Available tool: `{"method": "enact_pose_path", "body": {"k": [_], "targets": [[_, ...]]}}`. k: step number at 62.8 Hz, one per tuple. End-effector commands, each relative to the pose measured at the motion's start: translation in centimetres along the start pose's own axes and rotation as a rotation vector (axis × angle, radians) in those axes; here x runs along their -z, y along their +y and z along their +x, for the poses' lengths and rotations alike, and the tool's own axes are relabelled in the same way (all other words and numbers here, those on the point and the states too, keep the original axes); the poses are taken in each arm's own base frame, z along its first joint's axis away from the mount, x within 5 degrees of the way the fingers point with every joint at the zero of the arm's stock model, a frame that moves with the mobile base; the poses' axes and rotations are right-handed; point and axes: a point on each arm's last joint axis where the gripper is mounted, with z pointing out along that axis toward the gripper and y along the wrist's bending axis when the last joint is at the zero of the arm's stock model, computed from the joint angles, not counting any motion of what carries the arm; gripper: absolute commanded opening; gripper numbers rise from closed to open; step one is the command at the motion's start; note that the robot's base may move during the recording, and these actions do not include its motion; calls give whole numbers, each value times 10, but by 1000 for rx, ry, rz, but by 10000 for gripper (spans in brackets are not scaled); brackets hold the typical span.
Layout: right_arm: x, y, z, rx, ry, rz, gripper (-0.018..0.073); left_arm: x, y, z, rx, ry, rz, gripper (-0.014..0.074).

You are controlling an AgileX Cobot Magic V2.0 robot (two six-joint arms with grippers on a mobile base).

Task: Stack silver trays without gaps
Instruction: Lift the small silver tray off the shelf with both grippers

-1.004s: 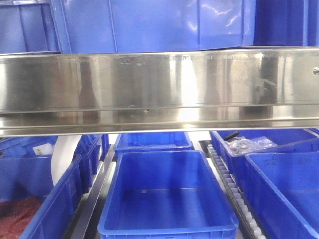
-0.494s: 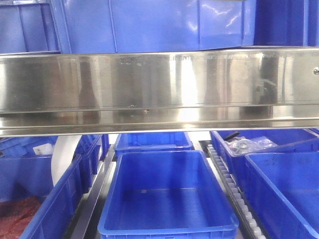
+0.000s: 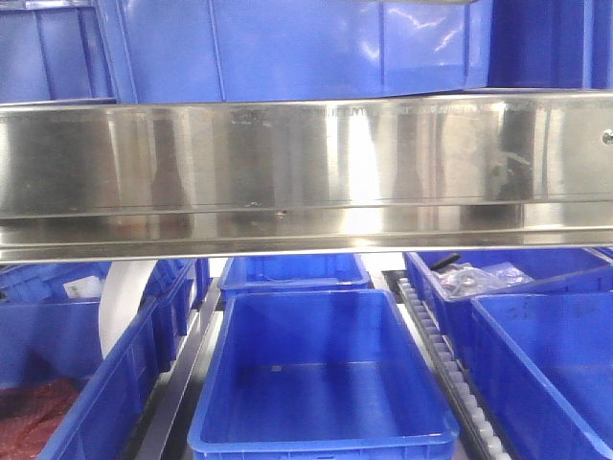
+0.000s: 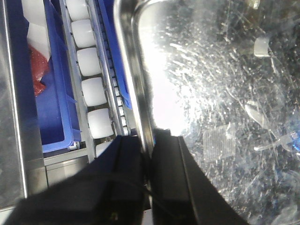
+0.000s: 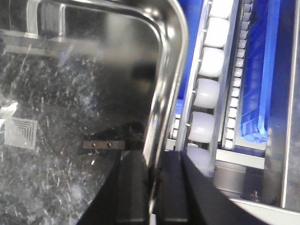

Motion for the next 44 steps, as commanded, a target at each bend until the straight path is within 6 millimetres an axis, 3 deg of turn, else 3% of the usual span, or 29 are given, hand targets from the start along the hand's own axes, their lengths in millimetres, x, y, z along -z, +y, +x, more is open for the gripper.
{"method": "enact_pose_path", "body": {"k": [1,44], "targets": [[23,-7,-4,45,-97,24,61,23,4,3,-29,-26,-14,-41],[23,-7,-4,45,-97,24,61,23,4,3,-29,-26,-14,-41]]}}
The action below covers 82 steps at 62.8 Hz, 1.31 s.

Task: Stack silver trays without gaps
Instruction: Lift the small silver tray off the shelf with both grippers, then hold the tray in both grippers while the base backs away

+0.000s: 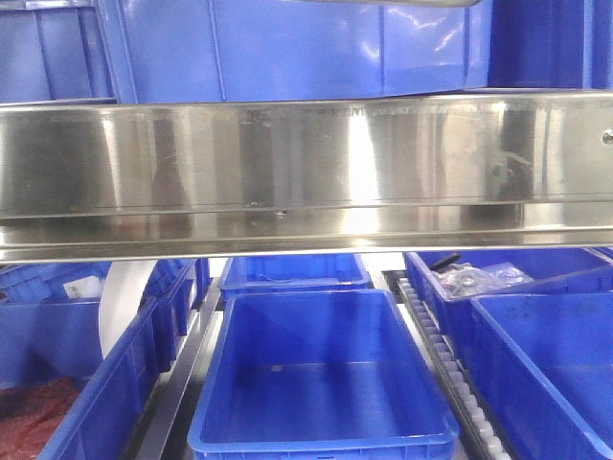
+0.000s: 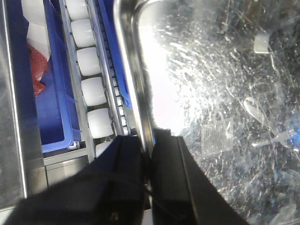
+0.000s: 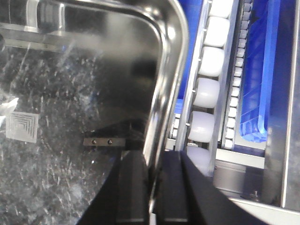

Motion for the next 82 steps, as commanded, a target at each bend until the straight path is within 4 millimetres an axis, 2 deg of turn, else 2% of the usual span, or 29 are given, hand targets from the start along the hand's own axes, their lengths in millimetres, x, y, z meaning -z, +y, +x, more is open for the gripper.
{"method": "enact_pose_path", "body": {"k": [1,82], "targets": [[23,-7,-4,44,-99,24,61,24,4,3,-28,-27,-14,-41],[23,-7,-4,44,-99,24,61,24,4,3,-28,-27,-13,-41]]}}
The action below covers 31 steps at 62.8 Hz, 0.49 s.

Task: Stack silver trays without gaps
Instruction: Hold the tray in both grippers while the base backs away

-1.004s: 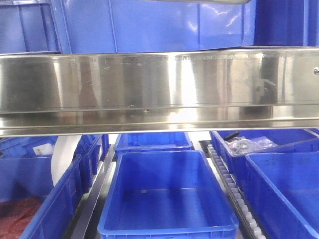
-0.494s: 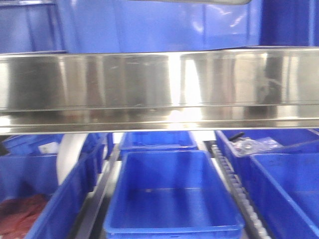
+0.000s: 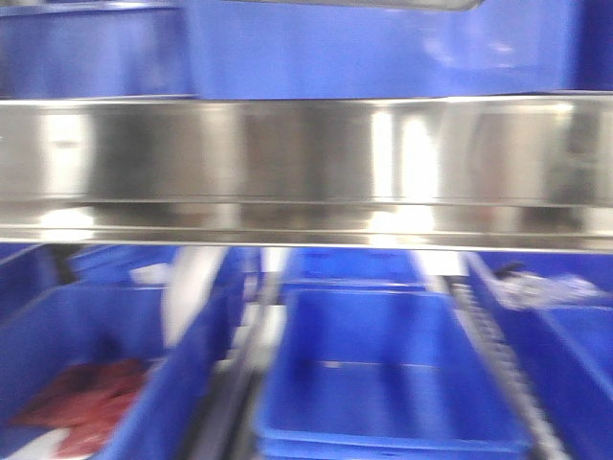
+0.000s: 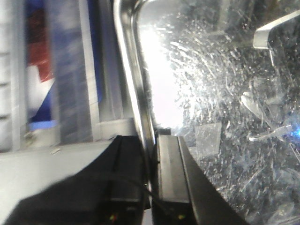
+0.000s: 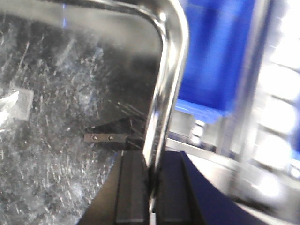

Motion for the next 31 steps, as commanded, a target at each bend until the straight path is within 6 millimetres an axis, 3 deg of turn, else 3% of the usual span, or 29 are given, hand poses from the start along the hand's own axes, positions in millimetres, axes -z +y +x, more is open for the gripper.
{"method": "enact_pose_path", "body": {"k": [1,31], "targets": [[23,-7,-5,42,-102,22,61,24,4,3,-28,-28,-16,-41],[23,-7,-5,42,-102,22,61,25,3,3,-26,-32,-8,-41]]}}
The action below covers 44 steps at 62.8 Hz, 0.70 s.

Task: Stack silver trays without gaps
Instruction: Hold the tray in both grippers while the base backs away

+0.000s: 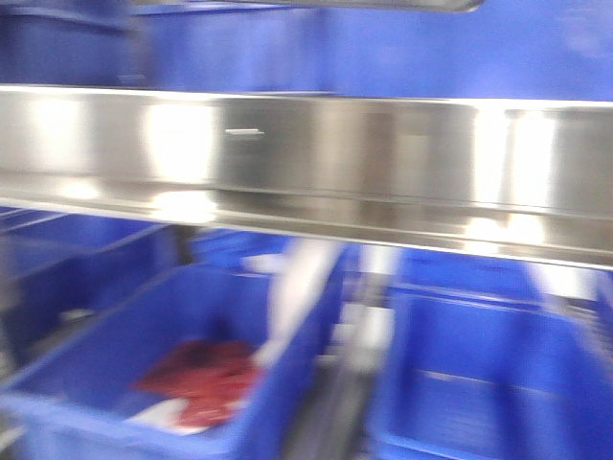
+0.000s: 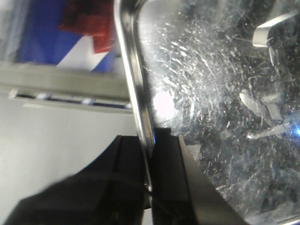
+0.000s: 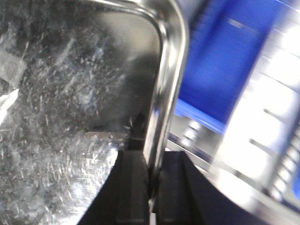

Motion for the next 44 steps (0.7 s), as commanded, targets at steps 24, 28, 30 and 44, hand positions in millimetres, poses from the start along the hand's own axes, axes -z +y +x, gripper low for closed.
{"method": "enact_pose_path", "body": {"k": [24,28,30,44], "targets": [[23,-7,-5,42,-102,22,61,25,3,3,-25,-31,-4,-41],[23,-7,-5,42,-102,22,61,25,3,3,-25,-31,-4,-41],[23,-7,-5,42,-102,22,61,25,3,3,-25,-31,-4,-41],[23,-7,-5,42,-102,22,61,25,2,3,-23,-29,1,-41]]}}
